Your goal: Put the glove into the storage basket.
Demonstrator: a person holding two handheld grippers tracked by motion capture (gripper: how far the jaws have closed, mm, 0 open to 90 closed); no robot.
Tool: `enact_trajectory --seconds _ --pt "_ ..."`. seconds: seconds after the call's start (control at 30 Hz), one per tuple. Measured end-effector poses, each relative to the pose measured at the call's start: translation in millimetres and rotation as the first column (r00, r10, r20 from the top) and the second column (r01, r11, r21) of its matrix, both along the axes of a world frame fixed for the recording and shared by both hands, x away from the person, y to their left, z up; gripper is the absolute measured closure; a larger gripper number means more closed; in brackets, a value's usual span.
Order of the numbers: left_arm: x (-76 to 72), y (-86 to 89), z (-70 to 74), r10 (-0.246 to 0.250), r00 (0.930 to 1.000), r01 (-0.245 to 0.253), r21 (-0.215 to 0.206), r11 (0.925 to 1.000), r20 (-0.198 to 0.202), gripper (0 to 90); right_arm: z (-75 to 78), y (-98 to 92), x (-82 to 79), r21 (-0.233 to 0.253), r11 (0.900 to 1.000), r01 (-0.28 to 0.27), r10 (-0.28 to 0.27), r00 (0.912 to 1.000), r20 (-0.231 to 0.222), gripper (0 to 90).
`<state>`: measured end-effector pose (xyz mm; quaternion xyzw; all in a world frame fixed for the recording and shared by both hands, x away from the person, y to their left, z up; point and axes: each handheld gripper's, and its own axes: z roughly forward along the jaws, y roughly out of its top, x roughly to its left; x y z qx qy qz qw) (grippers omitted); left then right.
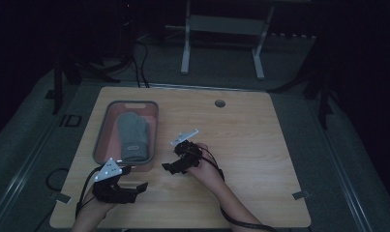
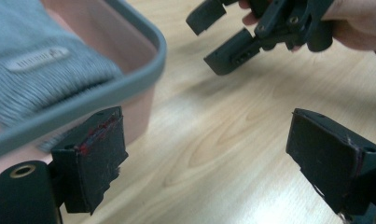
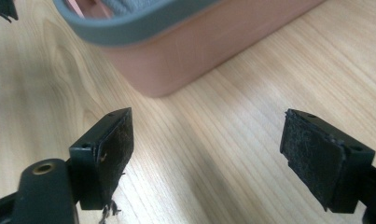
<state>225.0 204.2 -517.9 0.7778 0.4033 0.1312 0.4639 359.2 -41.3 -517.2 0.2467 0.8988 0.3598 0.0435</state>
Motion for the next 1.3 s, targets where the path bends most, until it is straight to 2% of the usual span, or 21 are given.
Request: enact_trajectory --seconds 0.23,0.43,0.53,0.6,0.67,0.73,0.87,1.0,1.07,1.3 --pt "-3.1 -6.6 -20.9 -0.051 0.9984 0.051 0.01 0.9986 -0.026 12.4 -16.4 -6.7 -3.1 -0.011 1.0 -0.015 0.015 0.9998 0.015 17.1" --pt "-2.1 -8.4 -34.7 -0.054 0.9976 0.055 0.015 0.9984 -0.043 12.4 -28.7 -9.2 -6.0 -0.005 0.999 -0.042 0.042 0.9983 0.04 15.6" --pt "-1.2 -7.7 -38.2 -0.053 0.9973 0.054 0.029 0.9981 -0.05 12.4 -35.8 -11.9 -7.6 0.005 0.999 -0.041 0.04 0.9973 0.061 15.2" --pt "-0.1 -6.3 -41.7 -0.042 0.9979 0.044 0.037 0.9984 -0.05 12.4 -38.7 -14.5 -9.2 0.019 0.999 -0.043 0.041 0.9946 0.095 15.2" --pt "-0.1 -5.4 -44.5 -0.053 0.9982 0.054 0.04 0.9977 -0.029 12.4 -40.5 -15.8 -9.8 0.012 0.999 -0.048 0.046 0.9937 0.102 14.9" --pt "-0.5 -6.3 -47.7 -0.068 0.9974 0.069 0.053 0.9962 -0.024 12.4 -42.3 -17.3 -11.6 0.005 0.998 -0.061 0.06 0.9894 0.132 14.6" --pt "-1.4 -8.3 -50.1 -0.078 0.9965 0.08 0.07 0.9943 -0.031 12.4 -46.6 -19.2 -14.5 -0.013 0.996 -0.086 0.087 0.9859 0.142 14.1" --pt "-1.8 -8.7 -50.7 -0.078 0.9965 0.08 0.068 0.9944 -0.03 12.1 -50.5 -19.9 -16.6 -0.014 0.995 -0.103 0.104 0.9827 0.153 14.1" --pt "-2.1 -8.9 -51.2 -0.078 0.9967 0.079 0.083 0.9934 -0.023 10.8 -51.6 -20.1 -16.9 -0.014 0.995 -0.103 0.104 0.9821 0.157 14.1" --pt "-2.3 -7.5 -51.1 -0.07 0.9973 0.072 0.07 0.995 -0.021 10.7 -51.4 -20.8 -15.0 -0.009 0.995 -0.099 0.099 0.9827 0.157 14.2"
